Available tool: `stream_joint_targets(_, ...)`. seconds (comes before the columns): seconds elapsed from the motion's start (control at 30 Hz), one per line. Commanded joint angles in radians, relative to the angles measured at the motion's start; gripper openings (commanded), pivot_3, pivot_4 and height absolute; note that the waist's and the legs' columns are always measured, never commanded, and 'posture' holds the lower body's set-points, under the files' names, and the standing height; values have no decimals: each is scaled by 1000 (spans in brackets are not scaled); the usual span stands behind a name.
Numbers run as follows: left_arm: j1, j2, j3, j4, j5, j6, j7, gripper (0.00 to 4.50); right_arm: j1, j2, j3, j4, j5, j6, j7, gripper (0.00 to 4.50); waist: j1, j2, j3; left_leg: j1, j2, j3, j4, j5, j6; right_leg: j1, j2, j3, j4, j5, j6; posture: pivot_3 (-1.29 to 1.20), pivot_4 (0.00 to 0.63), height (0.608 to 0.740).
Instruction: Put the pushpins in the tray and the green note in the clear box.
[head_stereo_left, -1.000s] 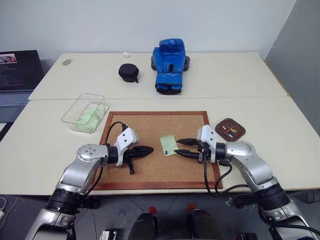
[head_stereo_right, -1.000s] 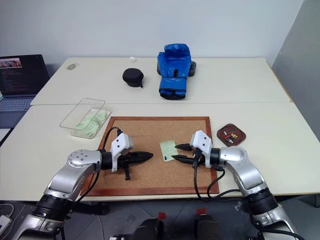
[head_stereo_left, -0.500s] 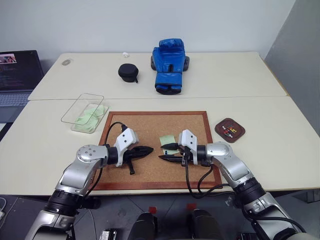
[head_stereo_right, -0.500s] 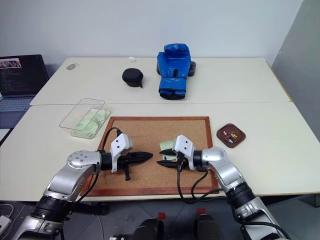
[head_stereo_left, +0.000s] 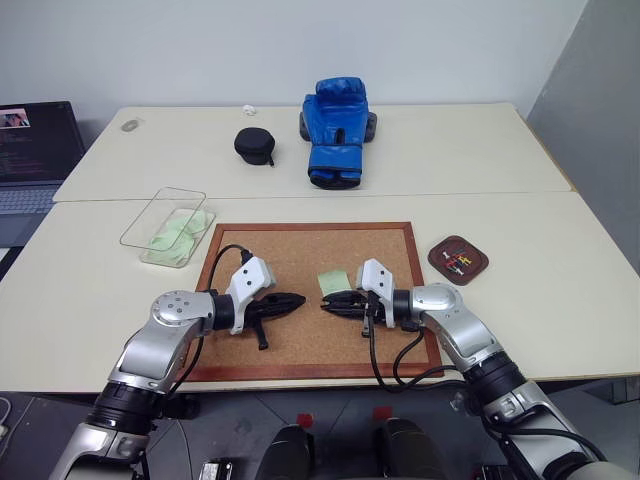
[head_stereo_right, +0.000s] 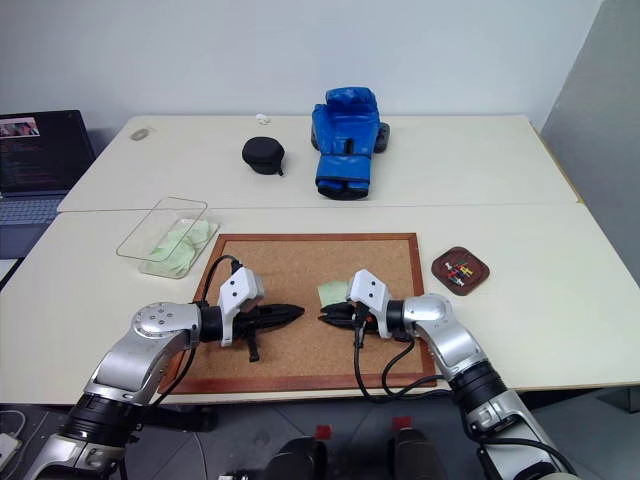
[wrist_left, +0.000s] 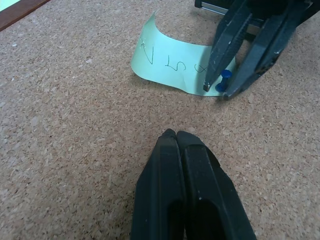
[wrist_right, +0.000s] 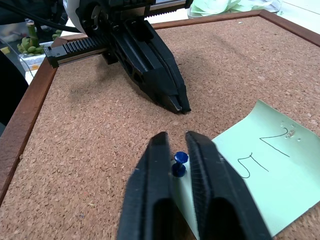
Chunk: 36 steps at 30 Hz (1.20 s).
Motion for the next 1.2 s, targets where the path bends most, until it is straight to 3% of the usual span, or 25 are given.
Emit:
stream_joint_targets(0.03,23,13,-35,19,37,24,-6,0,-17,2,-16,6,-9,-33,8,18,0,0,0,0,0,0,0,0,0,0,0,0,0,0,0,0,150,740)
stream_joint_targets(0.83,23,2,-27,10,27,35,9,0,-29,-56,-42,-246,28,56,31,18,0,0,0,-2,0,0,0,0,0,-2,0,0,0,0,0,0,150,740)
stream_joint_targets(1.03,-8,-21,81,-53,-118,210,42,0,-31,-79,-45,-269,28,62,27,18,2,0,0,-2,0,0,0,0,0,-1,-1,0,0,0,0,0,150,740)
stream_joint_targets(1.07,-17,-20,119,-88,-177,276,48,415,-33,-78,-55,-272,36,72,19,0,2,-1,0,-2,0,-1,1,0,0,-1,-1,0,0,0,0,0,150,740)
stream_joint_targets(1.13,-34,-20,183,-149,-273,383,69,516,-41,-73,-78,-275,53,96,2,0,0,-1,1,-2,0,-1,1,0,0,-2,0,0,0,0,0,0,150,740)
stream_joint_targets(1.2,-46,-22,236,-199,-357,467,96,908,-51,-68,-99,-278,69,116,-13,0,-1,-5,4,-4,1,-2,1,0,0,-4,0,-1,2,0,0,0,150,740)
